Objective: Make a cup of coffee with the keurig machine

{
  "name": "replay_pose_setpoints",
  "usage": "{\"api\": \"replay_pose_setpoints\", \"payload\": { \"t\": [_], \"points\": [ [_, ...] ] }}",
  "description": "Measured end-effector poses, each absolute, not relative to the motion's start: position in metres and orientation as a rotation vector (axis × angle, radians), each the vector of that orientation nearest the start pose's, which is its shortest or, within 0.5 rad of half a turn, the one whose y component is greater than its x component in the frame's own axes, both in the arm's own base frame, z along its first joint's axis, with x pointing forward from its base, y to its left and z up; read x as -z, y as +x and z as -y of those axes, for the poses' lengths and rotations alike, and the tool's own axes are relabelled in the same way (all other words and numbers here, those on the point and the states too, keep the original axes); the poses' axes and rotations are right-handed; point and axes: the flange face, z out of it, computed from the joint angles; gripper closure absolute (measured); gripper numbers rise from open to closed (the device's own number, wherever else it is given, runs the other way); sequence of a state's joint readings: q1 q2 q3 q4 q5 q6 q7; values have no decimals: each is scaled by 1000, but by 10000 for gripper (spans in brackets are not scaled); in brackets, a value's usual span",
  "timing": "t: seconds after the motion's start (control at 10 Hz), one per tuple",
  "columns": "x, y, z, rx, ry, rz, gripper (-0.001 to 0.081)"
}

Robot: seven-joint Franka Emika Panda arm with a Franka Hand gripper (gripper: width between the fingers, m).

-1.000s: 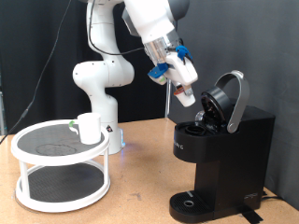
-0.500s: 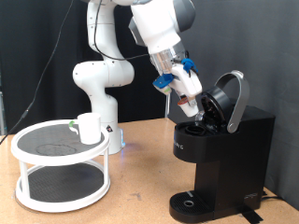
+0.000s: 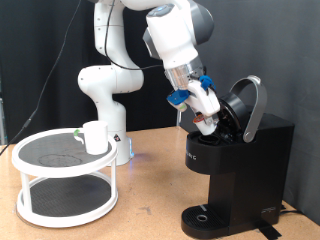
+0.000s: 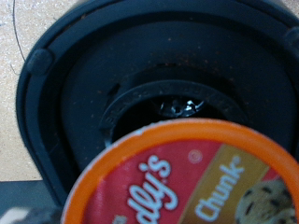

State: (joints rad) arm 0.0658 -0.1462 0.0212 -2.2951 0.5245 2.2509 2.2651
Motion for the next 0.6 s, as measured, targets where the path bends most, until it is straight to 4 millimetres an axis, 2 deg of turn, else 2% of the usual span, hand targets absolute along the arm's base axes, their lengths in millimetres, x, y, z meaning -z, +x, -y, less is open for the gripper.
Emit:
{"api": "replay_pose_setpoints", "payload": {
  "t": [0.6],
  "points": [
    [-399,501,-70,-494,-929,-2716,407]
  ]
}}
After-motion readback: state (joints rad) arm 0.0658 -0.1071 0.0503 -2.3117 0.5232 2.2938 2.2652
